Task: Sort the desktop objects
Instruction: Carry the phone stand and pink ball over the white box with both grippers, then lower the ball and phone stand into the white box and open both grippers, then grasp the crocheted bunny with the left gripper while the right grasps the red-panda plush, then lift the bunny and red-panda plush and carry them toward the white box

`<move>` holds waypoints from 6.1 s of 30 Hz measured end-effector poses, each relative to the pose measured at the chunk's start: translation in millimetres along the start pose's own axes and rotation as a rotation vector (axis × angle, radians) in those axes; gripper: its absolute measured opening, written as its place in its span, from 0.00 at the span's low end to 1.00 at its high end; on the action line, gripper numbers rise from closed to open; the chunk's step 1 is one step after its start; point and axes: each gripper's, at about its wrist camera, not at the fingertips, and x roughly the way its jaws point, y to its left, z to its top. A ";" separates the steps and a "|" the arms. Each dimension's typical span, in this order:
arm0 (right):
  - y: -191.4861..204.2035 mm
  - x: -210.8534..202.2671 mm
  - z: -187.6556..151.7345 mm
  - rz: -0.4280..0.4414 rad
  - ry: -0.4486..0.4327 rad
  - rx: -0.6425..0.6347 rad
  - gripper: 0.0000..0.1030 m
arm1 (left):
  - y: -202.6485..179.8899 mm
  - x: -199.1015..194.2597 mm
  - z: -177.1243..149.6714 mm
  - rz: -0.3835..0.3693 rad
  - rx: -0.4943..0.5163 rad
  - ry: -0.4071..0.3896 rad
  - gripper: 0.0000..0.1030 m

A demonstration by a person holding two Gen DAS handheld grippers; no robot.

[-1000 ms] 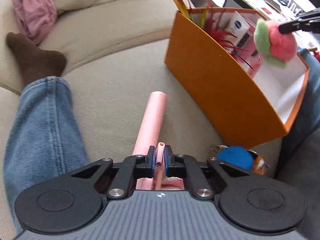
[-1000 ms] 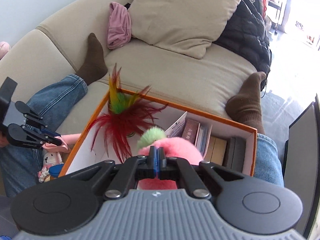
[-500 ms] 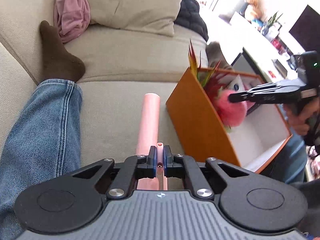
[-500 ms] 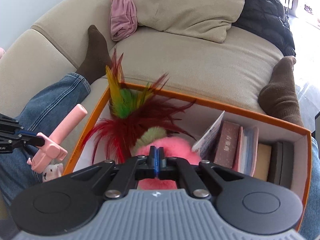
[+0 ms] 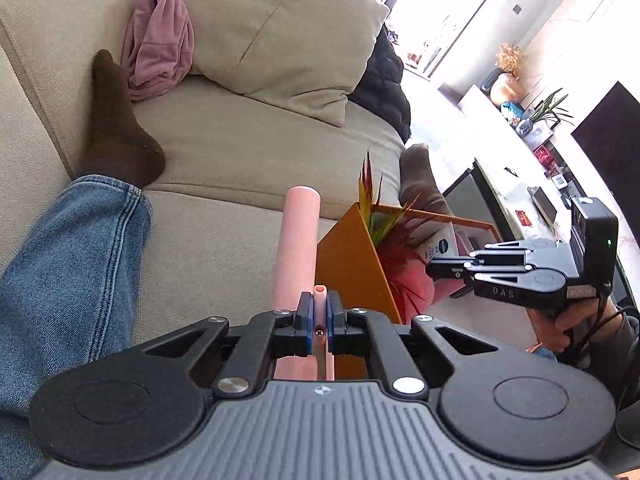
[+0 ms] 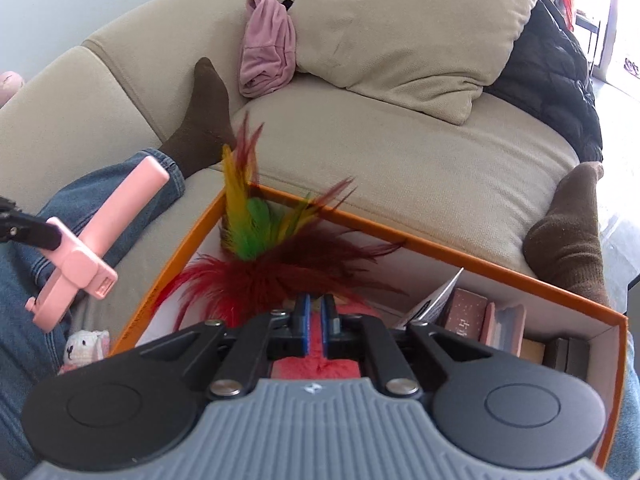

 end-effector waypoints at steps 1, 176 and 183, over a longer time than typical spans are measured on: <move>3.1 -3.9 -2.9 0.004 0.024 -0.023 0.07 | -1.2 -1.0 0.6 -0.006 -0.002 -0.006 0.06; 167.6 -9.3 -126.4 0.118 0.044 -0.236 0.32 | -13.7 -8.7 -149.2 0.332 -0.125 0.132 0.56; 147.4 -38.2 -139.2 0.119 0.143 -0.160 0.31 | -17.3 0.0 -145.1 0.366 -0.159 0.136 0.64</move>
